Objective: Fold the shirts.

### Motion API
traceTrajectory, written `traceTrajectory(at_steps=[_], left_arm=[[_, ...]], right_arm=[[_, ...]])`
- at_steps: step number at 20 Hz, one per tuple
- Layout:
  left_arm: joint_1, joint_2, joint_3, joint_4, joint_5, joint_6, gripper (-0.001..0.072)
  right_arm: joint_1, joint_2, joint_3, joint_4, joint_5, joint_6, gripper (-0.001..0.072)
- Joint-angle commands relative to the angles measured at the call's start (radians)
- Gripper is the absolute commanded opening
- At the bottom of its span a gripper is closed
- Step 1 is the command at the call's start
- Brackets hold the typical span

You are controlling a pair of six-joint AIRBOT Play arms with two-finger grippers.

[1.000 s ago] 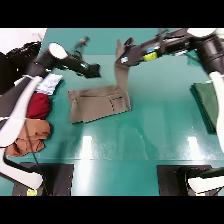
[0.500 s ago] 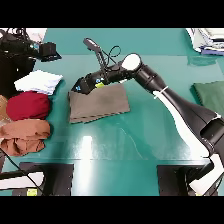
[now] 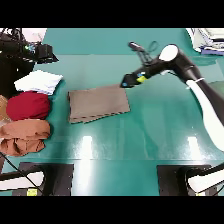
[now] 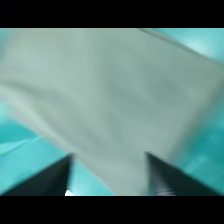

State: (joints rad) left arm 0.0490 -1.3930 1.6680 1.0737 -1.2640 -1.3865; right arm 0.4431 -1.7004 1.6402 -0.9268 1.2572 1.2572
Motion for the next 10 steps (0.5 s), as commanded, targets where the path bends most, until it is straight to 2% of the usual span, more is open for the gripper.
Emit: traceTrajectory(at_steps=[1,5,10], left_arm=[[0.0,0.001,-0.001,-0.002,-0.008,0.007,0.0026],[0.0,0.001,-0.001,-0.004,-0.008,0.007,0.0026],[0.0,0.001,-0.001,-0.004,-0.007,0.007,0.0026]], right_arm=[[-0.158,0.004,-0.145,0.022,0.025,0.074,0.0629],[-0.18,-0.105,-0.202,0.174,0.027,0.07,0.0627],[-0.092,-0.212,-0.2,0.326,-0.039,0.057,0.0618]])
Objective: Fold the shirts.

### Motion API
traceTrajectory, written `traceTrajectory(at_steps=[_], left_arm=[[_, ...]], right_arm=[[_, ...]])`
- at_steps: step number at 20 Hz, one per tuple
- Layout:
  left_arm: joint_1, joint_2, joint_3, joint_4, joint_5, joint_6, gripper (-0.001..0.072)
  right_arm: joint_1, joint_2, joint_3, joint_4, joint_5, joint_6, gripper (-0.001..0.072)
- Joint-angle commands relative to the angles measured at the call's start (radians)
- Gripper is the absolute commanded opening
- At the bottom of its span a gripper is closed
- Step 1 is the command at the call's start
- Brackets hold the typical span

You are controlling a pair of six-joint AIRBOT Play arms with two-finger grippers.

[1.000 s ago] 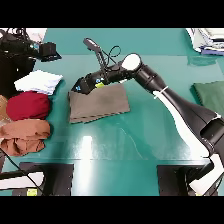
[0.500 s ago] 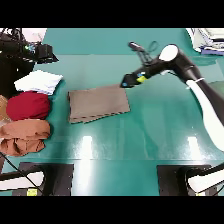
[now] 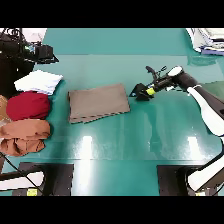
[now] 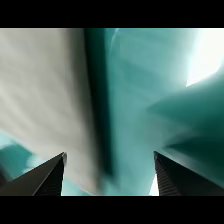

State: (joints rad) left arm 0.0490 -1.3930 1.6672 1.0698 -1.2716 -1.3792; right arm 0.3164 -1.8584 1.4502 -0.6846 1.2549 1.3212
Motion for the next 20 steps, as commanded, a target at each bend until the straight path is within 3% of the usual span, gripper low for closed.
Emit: traceTrajectory(at_steps=[1,2,6,7,8,9,10,11,12,16,20], left_arm=[[0.0,0.001,0.0,0.0,0.001,0.0,0.0026],[0.0,0.001,0.0,0.0,0.0,0.0,0.0026],[0.0,0.0,-0.002,0.0,-0.001,0.0,0.0026],[0.0,0.0,-0.002,-0.001,-0.001,-0.001,0.0026],[0.0,0.0,-0.002,-0.001,-0.001,-0.001,0.0026],[0.0,0.001,-0.002,-0.001,-0.002,-0.001,0.0026],[0.0,0.001,-0.002,-0.003,-0.005,-0.001,0.0026],[0.0,0.001,-0.002,-0.005,-0.008,-0.001,0.0026],[0.0,0.001,-0.002,-0.005,-0.016,-0.001,0.0026],[-0.075,0.001,-0.002,0.001,-0.033,0.0,0.0026],[-0.225,0.001,-0.002,0.0,0.005,0.019,0.0026]], right_arm=[[0.058,-0.066,-0.01,0.111,-0.053,-0.018,0.0609],[0.079,-0.073,-0.01,0.136,-0.071,-0.029,0.0571],[0.152,-0.079,-0.01,0.168,-0.163,-0.048,0.0567],[0.164,-0.079,-0.01,0.168,-0.173,-0.049,0.0525],[0.175,-0.079,-0.01,0.168,-0.18,-0.061,0.0422],[0.183,-0.078,-0.01,0.168,-0.184,-0.08,0.0397],[0.185,-0.077,-0.01,0.168,-0.19,-0.095,0.0277],[0.185,-0.075,-0.009,0.169,-0.19,-0.109,0.0093],[0.183,-0.069,-0.003,0.161,-0.189,-0.133,0.0014],[0.093,0.038,0.023,0.068,-0.203,-0.126,0.0012],[-0.146,0.229,0.023,-0.064,-0.191,-0.054,0.0012]])
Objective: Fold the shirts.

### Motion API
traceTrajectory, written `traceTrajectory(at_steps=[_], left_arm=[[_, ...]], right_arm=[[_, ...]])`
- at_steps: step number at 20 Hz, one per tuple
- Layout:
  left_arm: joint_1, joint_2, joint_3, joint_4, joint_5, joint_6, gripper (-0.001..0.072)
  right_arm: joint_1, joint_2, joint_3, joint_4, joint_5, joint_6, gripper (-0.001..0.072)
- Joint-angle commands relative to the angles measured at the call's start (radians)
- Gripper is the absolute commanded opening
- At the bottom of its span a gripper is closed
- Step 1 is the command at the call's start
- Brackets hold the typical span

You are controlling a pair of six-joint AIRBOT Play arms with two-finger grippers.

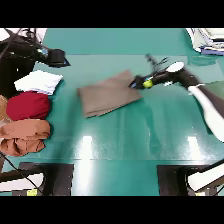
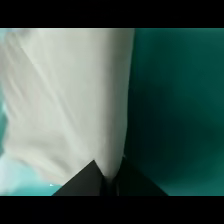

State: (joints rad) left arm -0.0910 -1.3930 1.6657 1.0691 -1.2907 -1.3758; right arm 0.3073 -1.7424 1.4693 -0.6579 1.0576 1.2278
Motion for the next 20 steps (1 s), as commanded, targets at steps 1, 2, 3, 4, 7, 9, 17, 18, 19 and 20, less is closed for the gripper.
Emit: traceTrajectory(at_steps=[1,2,3,4,7,9,17,18,19,20], left_arm=[[-0.117,0.001,0.0,0.002,0.035,0.021,0.0026],[-0.148,0.001,0.0,0.002,0.048,0.022,0.0026],[-0.174,0.001,0.0,0.002,0.062,0.022,0.0026],[-0.2,0.001,0.0,0.002,0.08,0.022,0.0026],[-0.257,0.001,0.0,0.001,0.133,0.021,0.0026],[-0.284,0.001,0.0,0.001,0.156,0.021,0.0026],[-0.309,-0.001,0.0,0.001,0.176,0.014,0.0026],[-0.309,-0.001,0.0,0.001,0.176,0.014,0.0026],[-0.309,-0.001,0.0,0.001,0.175,0.014,0.0026],[-0.309,-0.001,0.0,0.002,0.175,0.014,0.0026]], right_arm=[[-0.209,0.157,0.004,-0.132,0.016,0.059,0.0012],[-0.288,0.203,0.004,-0.17,0.024,0.076,0.0012],[-0.362,0.24,0.004,-0.203,0.03,0.084,0.0012],[-0.443,0.275,0.004,-0.222,0.034,0.085,0.0012],[-0.656,0.337,0.004,-0.233,0.042,0.09,0.0012],[-0.771,0.349,0.004,-0.232,0.047,0.09,0.0012],[-0.922,0.332,0.013,-0.199,-0.004,0.089,0.0012],[-0.922,0.332,0.035,-0.199,-0.01,0.088,0.0012],[-0.921,0.332,0.07,-0.199,-0.012,0.088,0.0012],[-0.921,0.332,0.109,-0.199,-0.011,0.087,0.0013]])
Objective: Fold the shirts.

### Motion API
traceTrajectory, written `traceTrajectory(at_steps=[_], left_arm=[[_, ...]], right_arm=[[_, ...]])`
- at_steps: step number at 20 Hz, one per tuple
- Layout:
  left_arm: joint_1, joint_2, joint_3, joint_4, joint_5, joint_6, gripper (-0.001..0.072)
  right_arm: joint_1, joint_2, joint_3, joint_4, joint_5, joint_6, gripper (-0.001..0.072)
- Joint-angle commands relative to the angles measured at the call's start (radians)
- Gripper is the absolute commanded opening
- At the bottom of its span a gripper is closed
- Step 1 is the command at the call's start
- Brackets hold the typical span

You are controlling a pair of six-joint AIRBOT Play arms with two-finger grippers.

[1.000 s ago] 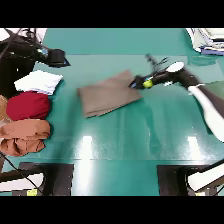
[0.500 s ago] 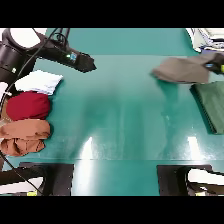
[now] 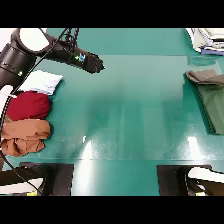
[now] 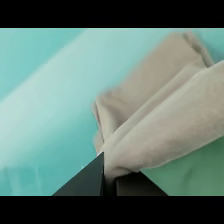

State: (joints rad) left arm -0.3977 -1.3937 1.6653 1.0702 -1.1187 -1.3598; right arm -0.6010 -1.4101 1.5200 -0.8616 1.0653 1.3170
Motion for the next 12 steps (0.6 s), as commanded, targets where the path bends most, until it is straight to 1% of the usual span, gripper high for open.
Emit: traceTrajectory(at_steps=[1,4,6,9,12], left_arm=[[-0.003,0.0,0.0,0.0,0.003,-0.002,0.0026],[-0.003,0.0,0.0,0.0,0.003,-0.002,0.0026],[-0.003,0.0,0.0,0.0,0.002,-0.002,0.0026],[-0.003,0.0,0.0,0.0,-0.013,-0.002,0.0026],[-0.003,0.0,0.0,0.001,-0.037,-0.001,0.0026]], right_arm=[[-0.013,0.0,0.103,0.005,-0.014,-0.002,0.0012],[-0.026,0.001,0.213,-0.006,0.037,-0.002,0.0012],[-0.031,0.001,0.248,-0.024,0.077,-0.001,0.0012],[-0.035,0.001,0.243,-0.098,0.179,0.0,0.0012],[-0.038,0.043,0.179,-0.174,0.208,0.003,0.0012]])
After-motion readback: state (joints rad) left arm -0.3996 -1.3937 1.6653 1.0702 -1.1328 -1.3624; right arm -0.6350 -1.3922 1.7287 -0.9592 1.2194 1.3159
